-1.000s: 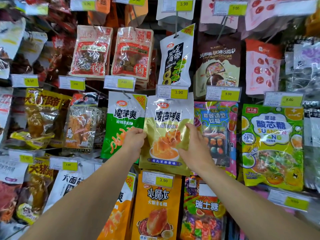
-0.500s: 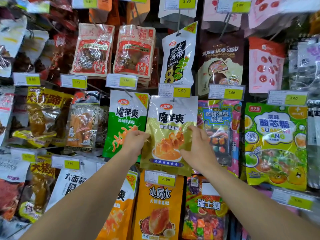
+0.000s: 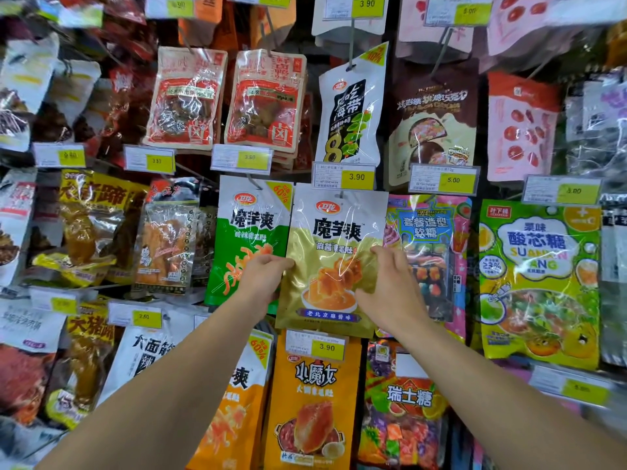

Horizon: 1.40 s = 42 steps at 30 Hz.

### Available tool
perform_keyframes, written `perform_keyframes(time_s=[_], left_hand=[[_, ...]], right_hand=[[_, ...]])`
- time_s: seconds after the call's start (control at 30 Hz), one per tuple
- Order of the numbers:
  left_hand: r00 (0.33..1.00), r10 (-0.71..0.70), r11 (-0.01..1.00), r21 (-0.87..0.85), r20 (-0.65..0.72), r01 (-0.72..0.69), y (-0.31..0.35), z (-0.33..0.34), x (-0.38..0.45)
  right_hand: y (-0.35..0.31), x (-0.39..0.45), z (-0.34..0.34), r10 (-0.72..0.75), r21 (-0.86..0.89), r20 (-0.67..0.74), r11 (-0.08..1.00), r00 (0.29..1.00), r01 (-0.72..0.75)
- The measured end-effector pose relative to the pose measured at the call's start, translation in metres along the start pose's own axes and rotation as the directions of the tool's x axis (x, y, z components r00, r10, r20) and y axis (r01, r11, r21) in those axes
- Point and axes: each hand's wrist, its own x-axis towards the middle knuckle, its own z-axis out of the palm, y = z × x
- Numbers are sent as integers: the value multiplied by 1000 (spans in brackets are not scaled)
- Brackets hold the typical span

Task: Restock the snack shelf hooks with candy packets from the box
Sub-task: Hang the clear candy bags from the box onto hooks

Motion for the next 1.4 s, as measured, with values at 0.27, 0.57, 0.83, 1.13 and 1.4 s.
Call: perform_keyframes(time_s=[0.27,0.57,0.83,1.13,1.4], left_hand=[[1000,-13,1000,-1,26,13,-1,2,-2],[999,-19,1000,15,38,18,-13,16,13],[999,-29,999,45,-41,31,-19,20,17],[987,102,952,299,-122,-61,-10,10,2],[950,312,759,605,-14,-241,-20,-5,-79]], right_hand=[[-3,-5,-4,-7,16,22,1000,1000,6],[-4,-3,-3,14,62,107,998,994,-21],[-4,-3,-2,0,66,125,998,992,-8],[-5,-12,-6,-1,41,141,999,990,-4],[-11,-67,-10,-28,35,197,999,980,21]])
